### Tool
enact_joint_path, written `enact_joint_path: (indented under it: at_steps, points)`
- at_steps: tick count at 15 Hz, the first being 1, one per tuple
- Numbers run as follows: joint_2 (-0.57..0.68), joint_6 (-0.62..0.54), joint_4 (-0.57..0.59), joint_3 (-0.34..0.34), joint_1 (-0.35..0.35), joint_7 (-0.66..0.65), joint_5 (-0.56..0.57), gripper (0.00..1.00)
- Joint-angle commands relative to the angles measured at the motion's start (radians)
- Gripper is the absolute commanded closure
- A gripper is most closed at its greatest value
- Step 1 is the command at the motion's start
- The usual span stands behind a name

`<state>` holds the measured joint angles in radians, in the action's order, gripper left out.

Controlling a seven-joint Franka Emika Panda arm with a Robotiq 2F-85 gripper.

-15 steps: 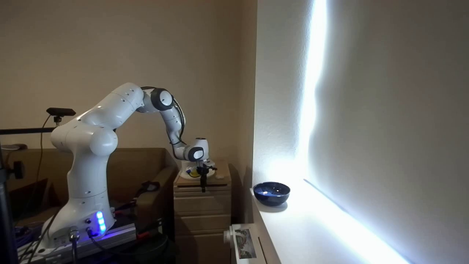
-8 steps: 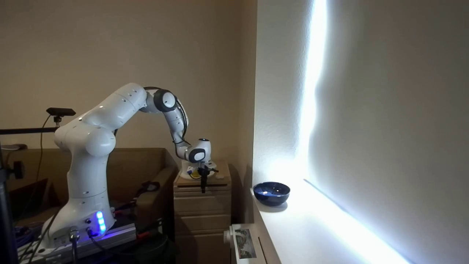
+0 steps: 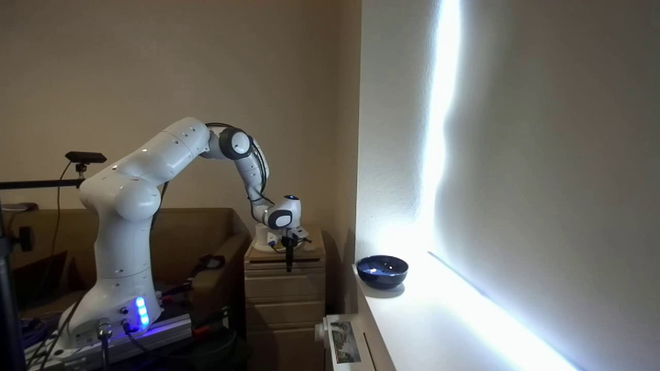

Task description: Open the sliding tray then put the white case and lemon on it

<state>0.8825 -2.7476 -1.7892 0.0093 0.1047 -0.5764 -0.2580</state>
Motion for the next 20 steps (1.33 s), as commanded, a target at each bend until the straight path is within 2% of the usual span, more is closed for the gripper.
enact_joint_path:
  at_steps: [1,3,4,10,12,13,17,18,20]
  points:
    - [0.034,0.070,0.081,-0.159,0.190,-0.127,0.090,0.00]
    - [0.087,0.065,0.097,-0.194,0.237,-0.185,0.139,0.00]
    - [0.097,0.056,0.096,-0.189,0.233,-0.193,0.146,0.00]
    - [0.120,0.028,0.103,-0.063,0.102,-0.101,0.078,0.00]
    - [0.128,0.071,0.116,-0.059,0.093,-0.100,0.073,0.00]
    - [0.004,0.071,0.036,-0.105,0.114,-0.114,0.097,0.00]
    - [0.005,0.079,0.040,-0.094,0.100,-0.109,0.089,0.00]
    - [0.011,0.059,0.049,-0.078,0.082,-0.087,0.080,0.00]
    - [0.075,0.108,0.129,-0.027,0.026,-0.050,0.044,0.00]
